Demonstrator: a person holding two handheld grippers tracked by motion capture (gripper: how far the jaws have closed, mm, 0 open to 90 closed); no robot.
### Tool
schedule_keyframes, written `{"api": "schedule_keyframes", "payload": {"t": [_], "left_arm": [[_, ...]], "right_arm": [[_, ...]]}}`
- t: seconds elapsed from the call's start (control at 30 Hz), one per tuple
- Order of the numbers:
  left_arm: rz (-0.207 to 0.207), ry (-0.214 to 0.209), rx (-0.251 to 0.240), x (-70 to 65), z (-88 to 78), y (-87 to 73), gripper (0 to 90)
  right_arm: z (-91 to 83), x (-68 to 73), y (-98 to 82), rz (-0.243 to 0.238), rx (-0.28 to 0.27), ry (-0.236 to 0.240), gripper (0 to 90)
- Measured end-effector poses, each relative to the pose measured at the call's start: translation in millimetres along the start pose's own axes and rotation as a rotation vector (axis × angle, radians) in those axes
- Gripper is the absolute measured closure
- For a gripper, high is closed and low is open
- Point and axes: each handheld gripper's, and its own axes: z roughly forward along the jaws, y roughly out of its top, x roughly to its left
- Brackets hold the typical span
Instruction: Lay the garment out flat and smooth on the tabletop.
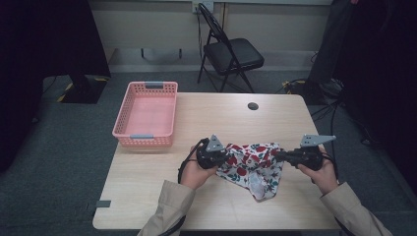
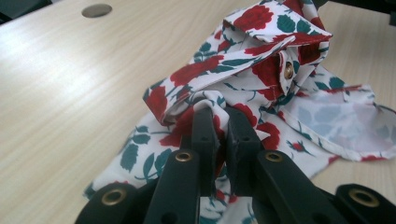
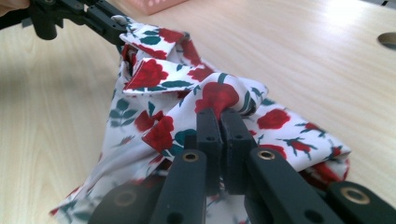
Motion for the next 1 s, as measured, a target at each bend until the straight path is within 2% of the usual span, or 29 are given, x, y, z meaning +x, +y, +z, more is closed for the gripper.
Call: {"api": "schedule_keyframes", "payload": {"t": [0.1,0.17,0.2,0.3,0.33,0.37,0.4,0.43,0.47,0.5,0.53,0.57,0.63,0.7,0.8,0.9,1.0], "left_arm": [[0.004,0.006,-0.002,6.0,1.8,8.3,83.8],[0.016,0.017,-0.003,15.6,5.3,20.3,84.0],[0.016,0.017,-0.003,15.6,5.3,20.3,84.1],[0.010,0.044,-0.011,30.9,10.3,36.2,84.3],[-0.002,0.080,-0.013,44.8,16.2,48.0,84.3],[-0.002,0.080,-0.013,44.8,16.2,48.0,84.3],[-0.015,0.098,-0.021,52.9,19.9,53.8,84.3],[-0.024,0.129,-0.028,61.4,23.5,59.0,84.3],[-0.054,0.155,-0.038,70.4,27.2,62.5,83.7],[-0.104,0.192,-0.046,79.7,31.7,64.3,78.8],[-0.123,0.225,-0.036,84.4,35.1,64.3,67.0],[-0.126,0.241,-0.036,86.5,37.5,63.3,58.1],[-0.136,0.252,-0.035,84.6,39.6,59.7,41.4],[-0.112,0.220,-0.016,76.9,41.2,52.0,32.0],[-0.103,0.182,0.010,64.1,42.3,39.3,25.8],[-0.102,0.148,0.028,49.8,41.5,25.3,24.0],[-0.100,0.122,0.037,36.8,39.4,12.3,23.4]], "right_arm": [[2.7,-8.7,11.2,0.005,-0.006,-0.018,88.2],[4.3,-14.5,18.7,0.005,-0.014,-0.031,88.2],[4.3,-14.5,18.7,0.005,-0.014,-0.031,88.2],[8.0,-27.3,35.4,0.004,-0.027,-0.063,88.5],[13.7,-41.0,51.7,0.020,-0.044,-0.113,88.6],[13.7,-41.0,51.7,0.020,-0.044,-0.113,88.6],[17.6,-49.1,61.1,0.037,-0.062,-0.140,88.6],[21.9,-57.5,70.5,0.053,-0.083,-0.181,88.1],[26.4,-65.9,78.8,0.082,-0.105,-0.228,85.1],[30.6,-73.0,85.4,0.111,-0.125,-0.270,77.7],[35.7,-77.2,90.8,0.120,-0.140,-0.330,64.0],[39.2,-77.9,92.9,0.130,-0.141,-0.355,57.1],[43.2,-74.9,91.1,0.126,-0.129,-0.337,50.2],[46.4,-66.4,80.5,0.072,-0.087,-0.308,40.1],[47.2,-55.6,61.2,0.046,-0.053,-0.249,34.6],[43.9,-39.5,35.6,0.001,0.001,-0.232,31.1],[39.9,-28.6,19.2,-0.018,0.025,-0.220,30.3]]}}
